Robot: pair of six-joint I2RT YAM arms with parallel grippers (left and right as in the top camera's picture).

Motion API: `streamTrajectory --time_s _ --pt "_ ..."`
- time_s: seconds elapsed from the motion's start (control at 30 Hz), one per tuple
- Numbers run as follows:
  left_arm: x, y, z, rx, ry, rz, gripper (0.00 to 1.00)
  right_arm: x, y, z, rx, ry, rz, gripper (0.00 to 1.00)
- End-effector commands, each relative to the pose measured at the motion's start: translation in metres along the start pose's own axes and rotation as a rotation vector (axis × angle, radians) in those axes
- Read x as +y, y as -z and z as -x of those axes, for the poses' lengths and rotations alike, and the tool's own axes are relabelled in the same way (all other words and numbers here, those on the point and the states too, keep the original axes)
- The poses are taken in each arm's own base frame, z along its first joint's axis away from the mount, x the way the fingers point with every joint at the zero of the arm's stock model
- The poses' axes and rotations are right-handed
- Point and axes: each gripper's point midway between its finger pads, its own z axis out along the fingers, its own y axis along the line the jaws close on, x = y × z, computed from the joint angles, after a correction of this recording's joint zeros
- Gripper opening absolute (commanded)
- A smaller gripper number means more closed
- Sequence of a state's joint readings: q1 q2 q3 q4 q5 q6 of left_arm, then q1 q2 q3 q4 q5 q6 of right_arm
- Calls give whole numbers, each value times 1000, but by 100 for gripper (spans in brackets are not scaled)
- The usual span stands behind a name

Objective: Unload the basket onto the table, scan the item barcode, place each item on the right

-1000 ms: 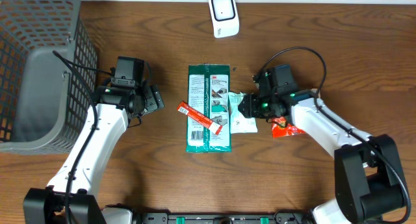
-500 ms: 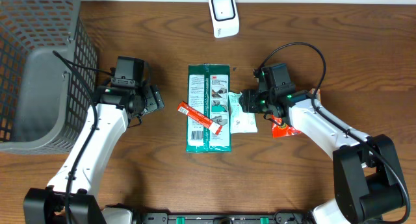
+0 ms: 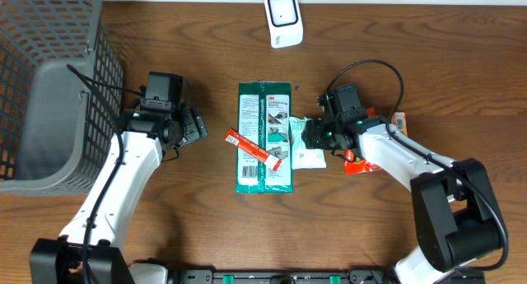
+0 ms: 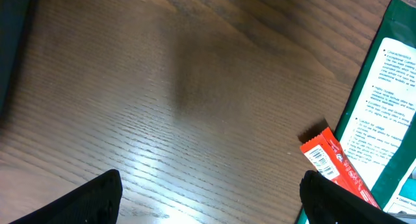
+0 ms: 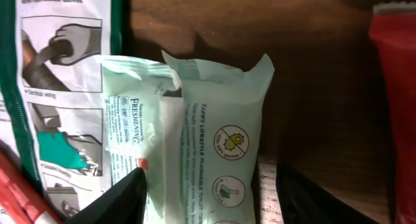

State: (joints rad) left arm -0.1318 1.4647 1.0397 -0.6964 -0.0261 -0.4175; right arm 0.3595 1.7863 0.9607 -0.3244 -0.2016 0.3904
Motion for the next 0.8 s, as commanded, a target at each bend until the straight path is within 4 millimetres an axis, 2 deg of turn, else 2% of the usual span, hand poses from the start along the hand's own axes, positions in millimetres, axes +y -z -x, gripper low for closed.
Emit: streamTrajectory --time_s 0.0,0.2,0.37,0.77 --pt "1 1 4 -9 -1 10 88 -3 -8 -8 27 -7 -19 59" --pt "1 1 4 -9 -1 10 88 -4 -10 -9 32 -6 -20 57" --pt "1 1 4 -9 -1 10 88 -1 -1 1 7 -16 14 57" --pt "1 1 4 -9 -1 10 88 8 0 1 13 -17 73 43"
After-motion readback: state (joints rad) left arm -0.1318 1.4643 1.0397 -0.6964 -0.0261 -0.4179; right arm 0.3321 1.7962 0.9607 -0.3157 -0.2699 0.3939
